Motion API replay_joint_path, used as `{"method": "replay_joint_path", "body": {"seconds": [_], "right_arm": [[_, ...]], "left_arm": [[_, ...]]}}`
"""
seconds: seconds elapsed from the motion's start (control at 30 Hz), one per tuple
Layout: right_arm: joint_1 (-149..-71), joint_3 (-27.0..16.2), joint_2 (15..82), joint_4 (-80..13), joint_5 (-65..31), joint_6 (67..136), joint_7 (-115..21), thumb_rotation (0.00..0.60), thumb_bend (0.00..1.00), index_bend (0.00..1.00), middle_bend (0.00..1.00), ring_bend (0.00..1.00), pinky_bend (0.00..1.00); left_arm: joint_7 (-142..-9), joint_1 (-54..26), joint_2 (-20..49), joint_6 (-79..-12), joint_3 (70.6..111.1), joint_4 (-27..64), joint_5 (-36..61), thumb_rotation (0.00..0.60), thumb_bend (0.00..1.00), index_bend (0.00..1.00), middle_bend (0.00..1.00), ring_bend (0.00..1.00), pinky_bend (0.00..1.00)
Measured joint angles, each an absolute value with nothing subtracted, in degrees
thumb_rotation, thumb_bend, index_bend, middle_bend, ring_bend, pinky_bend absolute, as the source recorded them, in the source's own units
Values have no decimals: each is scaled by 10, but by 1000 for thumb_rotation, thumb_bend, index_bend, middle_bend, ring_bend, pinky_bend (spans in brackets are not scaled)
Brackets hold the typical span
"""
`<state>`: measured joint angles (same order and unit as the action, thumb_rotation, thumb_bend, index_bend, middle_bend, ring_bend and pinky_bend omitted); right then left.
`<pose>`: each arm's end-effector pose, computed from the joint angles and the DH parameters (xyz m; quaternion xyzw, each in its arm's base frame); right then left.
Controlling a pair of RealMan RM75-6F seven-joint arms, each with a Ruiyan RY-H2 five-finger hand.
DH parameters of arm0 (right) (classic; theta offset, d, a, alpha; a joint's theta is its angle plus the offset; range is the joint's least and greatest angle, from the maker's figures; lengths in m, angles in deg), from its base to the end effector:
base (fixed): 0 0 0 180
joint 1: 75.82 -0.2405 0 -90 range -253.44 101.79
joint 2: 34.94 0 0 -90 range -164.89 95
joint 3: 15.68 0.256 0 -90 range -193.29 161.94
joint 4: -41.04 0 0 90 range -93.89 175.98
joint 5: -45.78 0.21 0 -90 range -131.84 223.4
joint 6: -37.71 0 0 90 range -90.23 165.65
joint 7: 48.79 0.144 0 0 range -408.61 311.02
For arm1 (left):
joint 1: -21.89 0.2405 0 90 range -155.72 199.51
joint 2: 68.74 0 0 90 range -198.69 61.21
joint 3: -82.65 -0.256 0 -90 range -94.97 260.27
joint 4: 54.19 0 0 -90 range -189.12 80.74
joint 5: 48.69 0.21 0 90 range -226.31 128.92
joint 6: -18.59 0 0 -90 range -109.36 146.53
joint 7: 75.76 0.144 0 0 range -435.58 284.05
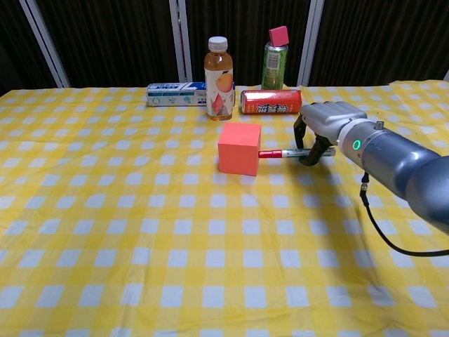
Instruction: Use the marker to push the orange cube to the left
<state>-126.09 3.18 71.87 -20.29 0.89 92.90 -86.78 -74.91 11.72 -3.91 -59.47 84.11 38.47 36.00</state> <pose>-0.1401 -0.4014 -0.0654 0.6931 -0.3792 0.2949 0.5374 -0.3029 0.2030 0.1362 -0.6339 -0.4064 -0.3679 0.5456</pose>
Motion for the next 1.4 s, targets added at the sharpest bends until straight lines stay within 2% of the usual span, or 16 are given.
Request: {"method": "replay_joint_path", "body": {"seconds": [0.33, 0.9, 1.4], "right_arm": [[-1274, 33, 731, -201, 14, 934, -886, 600, 407, 688, 314, 0, 0], [-1267, 36, 712, -205, 33, 945, -902, 600, 407, 688, 314, 0, 0], [-1314, 56, 773, -130, 31, 930, -896, 600, 408, 688, 314, 4, 0]], "left_arm": [[-752, 118, -41, -594, 841, 387, 359, 600, 0, 0, 0, 0, 25], [-750, 116, -42, -590, 841, 395, 355, 600, 0, 0, 0, 0, 25], [-759, 114, -45, -586, 840, 394, 356, 600, 0, 0, 0, 0, 25]]}}
